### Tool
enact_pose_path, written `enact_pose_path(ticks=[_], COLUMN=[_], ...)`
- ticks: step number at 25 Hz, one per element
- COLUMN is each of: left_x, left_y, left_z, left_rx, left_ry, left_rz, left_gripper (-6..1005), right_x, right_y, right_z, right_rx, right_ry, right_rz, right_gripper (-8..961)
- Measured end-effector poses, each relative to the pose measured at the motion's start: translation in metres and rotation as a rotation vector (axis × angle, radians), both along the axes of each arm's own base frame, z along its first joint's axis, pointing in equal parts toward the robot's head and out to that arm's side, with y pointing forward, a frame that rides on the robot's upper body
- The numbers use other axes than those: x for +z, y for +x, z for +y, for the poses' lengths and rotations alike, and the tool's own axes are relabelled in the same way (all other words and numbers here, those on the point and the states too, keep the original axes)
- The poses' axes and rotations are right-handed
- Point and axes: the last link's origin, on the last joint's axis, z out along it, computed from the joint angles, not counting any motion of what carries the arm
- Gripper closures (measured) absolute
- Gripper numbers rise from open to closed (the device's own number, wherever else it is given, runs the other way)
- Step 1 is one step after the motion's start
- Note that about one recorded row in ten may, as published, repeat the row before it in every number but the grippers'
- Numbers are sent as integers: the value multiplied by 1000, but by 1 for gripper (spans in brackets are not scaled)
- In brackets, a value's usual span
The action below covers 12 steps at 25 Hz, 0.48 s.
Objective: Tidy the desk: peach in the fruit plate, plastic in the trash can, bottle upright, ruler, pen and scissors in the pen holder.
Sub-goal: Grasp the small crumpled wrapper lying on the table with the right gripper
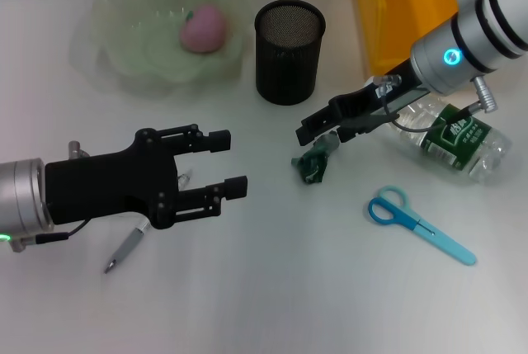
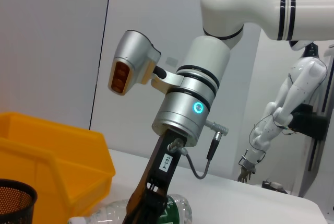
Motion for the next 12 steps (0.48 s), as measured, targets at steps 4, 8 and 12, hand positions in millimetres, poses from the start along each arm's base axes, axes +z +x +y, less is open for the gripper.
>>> enact_pose_path(ticks=[4, 8, 12], left_x=[-1, -1, -1], left_y=[-1, -1, -1], left_z=[-1, -3, -3], left_rx=[1, 0, -4], left_ry=[0, -2, 1], left_rz=[-1, -4, -3], left_gripper=[333, 333, 333], right_x=[-5, -11, -13], right_y=[3, 7, 9], right_z=[2, 2, 2], right_rx=[-6, -15, -21], right_ry=[19, 26, 32], right_rz=[-4, -7, -8], right_gripper=[134, 135, 138])
